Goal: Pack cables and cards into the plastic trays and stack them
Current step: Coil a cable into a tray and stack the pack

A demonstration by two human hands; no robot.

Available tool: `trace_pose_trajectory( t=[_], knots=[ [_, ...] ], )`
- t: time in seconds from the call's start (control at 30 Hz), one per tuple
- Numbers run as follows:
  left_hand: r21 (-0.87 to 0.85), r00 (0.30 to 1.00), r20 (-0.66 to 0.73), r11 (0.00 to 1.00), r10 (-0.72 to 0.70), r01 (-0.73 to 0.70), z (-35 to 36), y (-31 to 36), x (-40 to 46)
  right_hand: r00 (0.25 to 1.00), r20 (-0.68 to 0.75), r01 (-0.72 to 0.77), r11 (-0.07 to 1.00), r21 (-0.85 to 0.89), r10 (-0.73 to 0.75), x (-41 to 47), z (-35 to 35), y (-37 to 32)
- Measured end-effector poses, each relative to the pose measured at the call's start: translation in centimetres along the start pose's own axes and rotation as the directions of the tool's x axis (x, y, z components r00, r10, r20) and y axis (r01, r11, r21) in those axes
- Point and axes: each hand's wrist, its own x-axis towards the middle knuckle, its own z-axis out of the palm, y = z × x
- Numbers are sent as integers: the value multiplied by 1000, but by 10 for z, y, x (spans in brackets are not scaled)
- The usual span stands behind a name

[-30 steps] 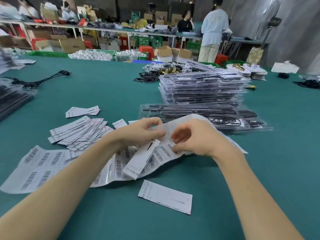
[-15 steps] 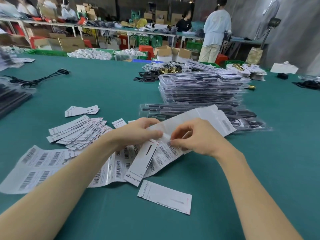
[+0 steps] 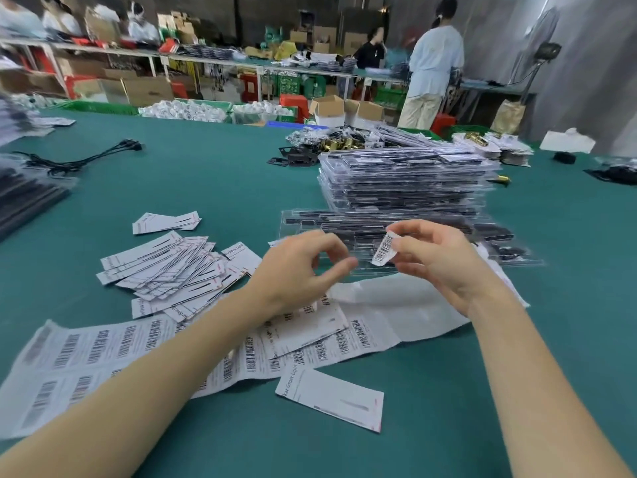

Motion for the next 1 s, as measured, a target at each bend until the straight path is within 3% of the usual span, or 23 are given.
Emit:
trace_pose_trajectory(
  t=[0.2,0.33,0.6,1.0],
  knots=[
    [278,977,-100,938,-187,208,-14,-30,2,999,-29,-42,999,30,43,16,13,-5],
    [164,977,-73,964,-199,208,-11,-41,-3,999,-27,-44,999,-23,44,36,31,-8],
    [10,971,-209,992,-119,124,-6,-49,3,997,-46,48,958,-284,-63,74,51,5],
    [2,976,-212,998,-60,61,-5,-55,1,985,23,160,863,-479,-170,84,64,14]
  ],
)
